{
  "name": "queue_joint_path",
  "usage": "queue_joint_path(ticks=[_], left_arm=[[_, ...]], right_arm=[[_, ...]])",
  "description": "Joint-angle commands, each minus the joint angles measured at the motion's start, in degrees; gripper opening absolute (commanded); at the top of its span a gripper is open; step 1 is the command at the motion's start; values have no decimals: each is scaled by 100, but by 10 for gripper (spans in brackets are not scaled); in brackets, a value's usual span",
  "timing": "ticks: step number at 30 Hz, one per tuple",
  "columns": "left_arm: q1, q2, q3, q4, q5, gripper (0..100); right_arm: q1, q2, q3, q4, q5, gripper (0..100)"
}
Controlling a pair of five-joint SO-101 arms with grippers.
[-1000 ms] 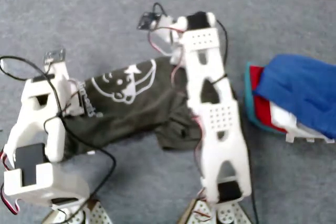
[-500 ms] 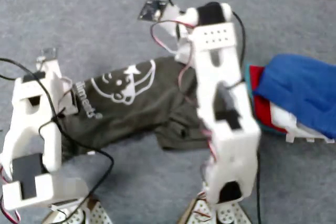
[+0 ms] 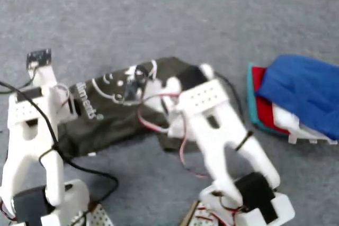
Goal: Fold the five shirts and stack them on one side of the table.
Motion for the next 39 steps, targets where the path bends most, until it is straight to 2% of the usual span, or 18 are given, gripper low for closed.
queue_joint_path(ticks=[1,4,12,24,26,31,39], left_arm=[[-167,-180,712,-1301,-18,193],[-158,-233,1073,-1864,-18,193],[-149,-233,1099,-1881,-18,193],[-149,-233,1099,-1881,-18,193],[-149,-233,1099,-1881,-18,193],[-149,-233,1099,-1899,-18,193],[-149,-233,1099,-1916,-18,193]], right_arm=[[-224,-268,505,-413,-220,189],[-242,-259,875,-756,-229,189],[-215,-259,1578,-1495,-387,189],[-207,110,1815,-2523,-747,187],[-207,400,1815,-2541,-721,164],[-198,963,1657,-2549,-712,9],[365,1024,1086,-2198,-695,5]])
